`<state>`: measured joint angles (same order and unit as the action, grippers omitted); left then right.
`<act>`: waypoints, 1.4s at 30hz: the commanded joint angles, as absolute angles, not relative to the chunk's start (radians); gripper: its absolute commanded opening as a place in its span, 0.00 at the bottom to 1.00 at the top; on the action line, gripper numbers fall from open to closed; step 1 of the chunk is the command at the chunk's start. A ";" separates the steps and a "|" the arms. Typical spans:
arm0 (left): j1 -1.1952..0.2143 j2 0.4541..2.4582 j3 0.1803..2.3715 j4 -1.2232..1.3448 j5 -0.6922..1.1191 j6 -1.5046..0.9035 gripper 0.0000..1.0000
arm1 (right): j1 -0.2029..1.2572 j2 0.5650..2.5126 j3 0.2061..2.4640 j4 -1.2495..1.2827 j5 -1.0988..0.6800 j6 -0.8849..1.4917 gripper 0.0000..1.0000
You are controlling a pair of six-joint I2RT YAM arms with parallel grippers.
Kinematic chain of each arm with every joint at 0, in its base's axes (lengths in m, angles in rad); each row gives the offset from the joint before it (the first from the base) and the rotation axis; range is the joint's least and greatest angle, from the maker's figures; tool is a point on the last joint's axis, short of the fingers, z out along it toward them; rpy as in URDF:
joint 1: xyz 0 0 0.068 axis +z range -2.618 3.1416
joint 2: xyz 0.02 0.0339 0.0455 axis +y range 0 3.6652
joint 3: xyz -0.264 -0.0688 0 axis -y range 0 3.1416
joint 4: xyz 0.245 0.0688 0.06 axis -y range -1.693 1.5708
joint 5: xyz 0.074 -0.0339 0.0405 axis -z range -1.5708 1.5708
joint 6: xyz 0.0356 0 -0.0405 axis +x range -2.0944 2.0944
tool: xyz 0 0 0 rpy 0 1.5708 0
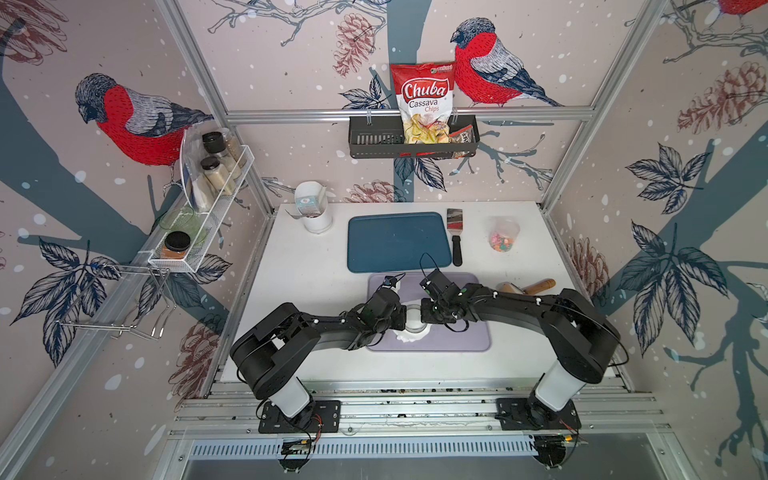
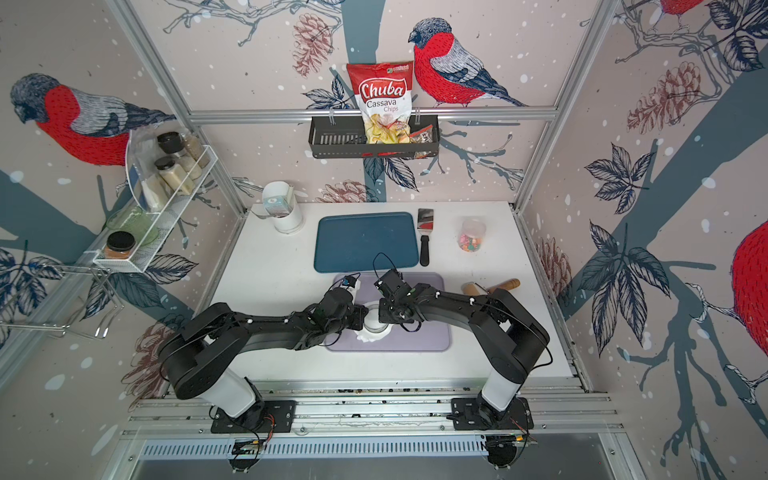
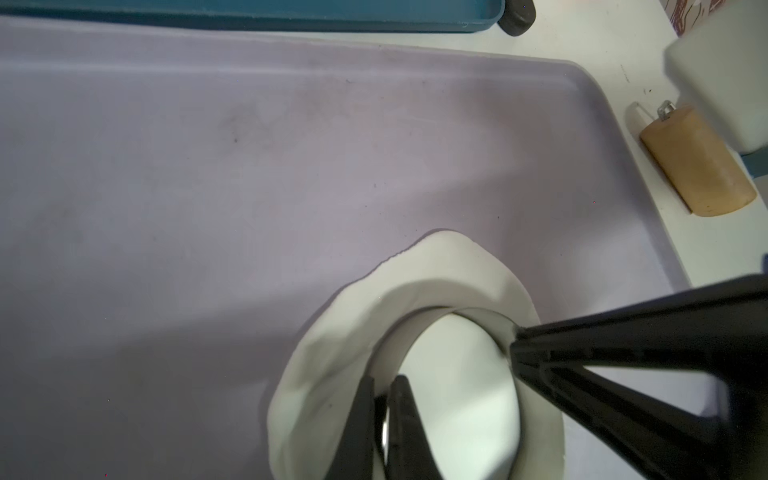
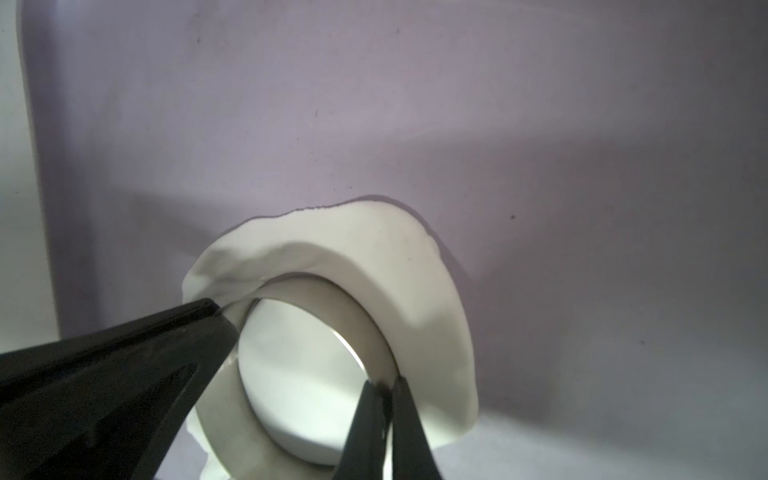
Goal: Roll out the dumpling wrappers from the dough
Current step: Press the dumpling wrapper on the work surface, then pick up the dumpling mold from the work surface.
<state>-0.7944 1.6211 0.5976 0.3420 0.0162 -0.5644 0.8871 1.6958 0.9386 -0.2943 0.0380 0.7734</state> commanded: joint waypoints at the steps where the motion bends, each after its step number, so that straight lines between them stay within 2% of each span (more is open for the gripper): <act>1: -0.779 1.634 0.616 0.108 0.151 -0.526 0.00 | 0.905 1.703 0.908 -0.269 0.058 0.875 0.00; 8: -0.778 1.597 0.592 0.115 0.146 -0.537 0.00 | 0.795 1.674 0.931 -0.299 0.154 0.816 0.00; 17: -0.779 1.583 0.568 0.129 0.134 -0.546 0.00 | 0.896 1.705 0.976 -0.345 0.190 0.786 0.00; 21: -0.779 1.593 0.604 0.118 0.118 -0.536 0.00 | 0.879 1.692 0.974 -0.353 0.241 0.785 0.00; 27: -0.778 1.580 0.653 0.073 0.070 -0.515 0.01 | 0.866 1.667 0.998 -0.338 0.220 0.756 0.00; 33: -0.769 1.538 0.700 0.007 -0.001 -0.501 0.07 | 0.828 1.632 0.989 -0.289 0.104 0.748 0.00; 42: -0.754 1.408 0.756 0.006 0.009 -0.479 0.22 | 0.770 1.555 0.963 -0.327 0.096 0.708 0.00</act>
<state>-0.7612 1.4399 0.7437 0.0929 0.0231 -0.5060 0.7815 1.5700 0.9680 -0.3340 0.0246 0.7254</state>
